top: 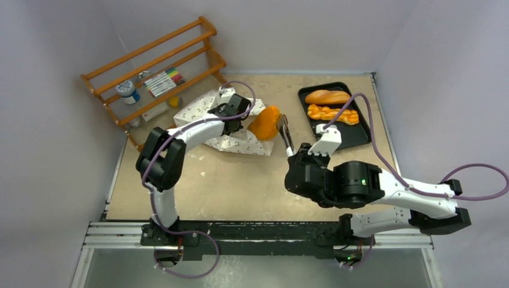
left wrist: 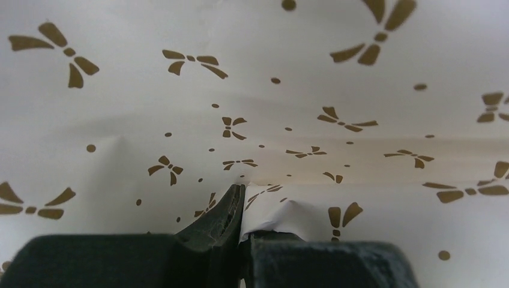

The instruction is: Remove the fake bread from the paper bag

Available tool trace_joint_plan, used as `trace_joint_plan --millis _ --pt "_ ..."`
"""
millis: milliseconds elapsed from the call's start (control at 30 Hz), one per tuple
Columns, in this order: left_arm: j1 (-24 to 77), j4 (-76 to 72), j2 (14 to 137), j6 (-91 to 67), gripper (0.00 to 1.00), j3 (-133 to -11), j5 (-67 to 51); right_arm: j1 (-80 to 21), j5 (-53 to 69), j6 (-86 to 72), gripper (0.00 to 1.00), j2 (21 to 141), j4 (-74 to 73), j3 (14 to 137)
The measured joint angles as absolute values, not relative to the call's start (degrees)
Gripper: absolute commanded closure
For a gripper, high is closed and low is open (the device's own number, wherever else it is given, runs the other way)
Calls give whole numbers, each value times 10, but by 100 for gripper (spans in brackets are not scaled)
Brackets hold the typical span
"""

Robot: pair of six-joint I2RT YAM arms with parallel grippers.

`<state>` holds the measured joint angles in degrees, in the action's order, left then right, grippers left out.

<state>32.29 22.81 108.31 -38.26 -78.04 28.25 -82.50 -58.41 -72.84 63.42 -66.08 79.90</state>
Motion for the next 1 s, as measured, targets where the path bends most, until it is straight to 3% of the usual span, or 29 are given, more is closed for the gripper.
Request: trace_joint_plan --millis 400,567,1000 --pt "309 229 1110 -378 100 -797 293 -824 -652 -663 100 621 -622 841" --pt "306 229 1110 -378 100 -796 292 -824 -630 -691 67 608 -628 798" --pt "302 226 1060 -379 100 -746 293 -771 -528 -796 59 610 -644 659"
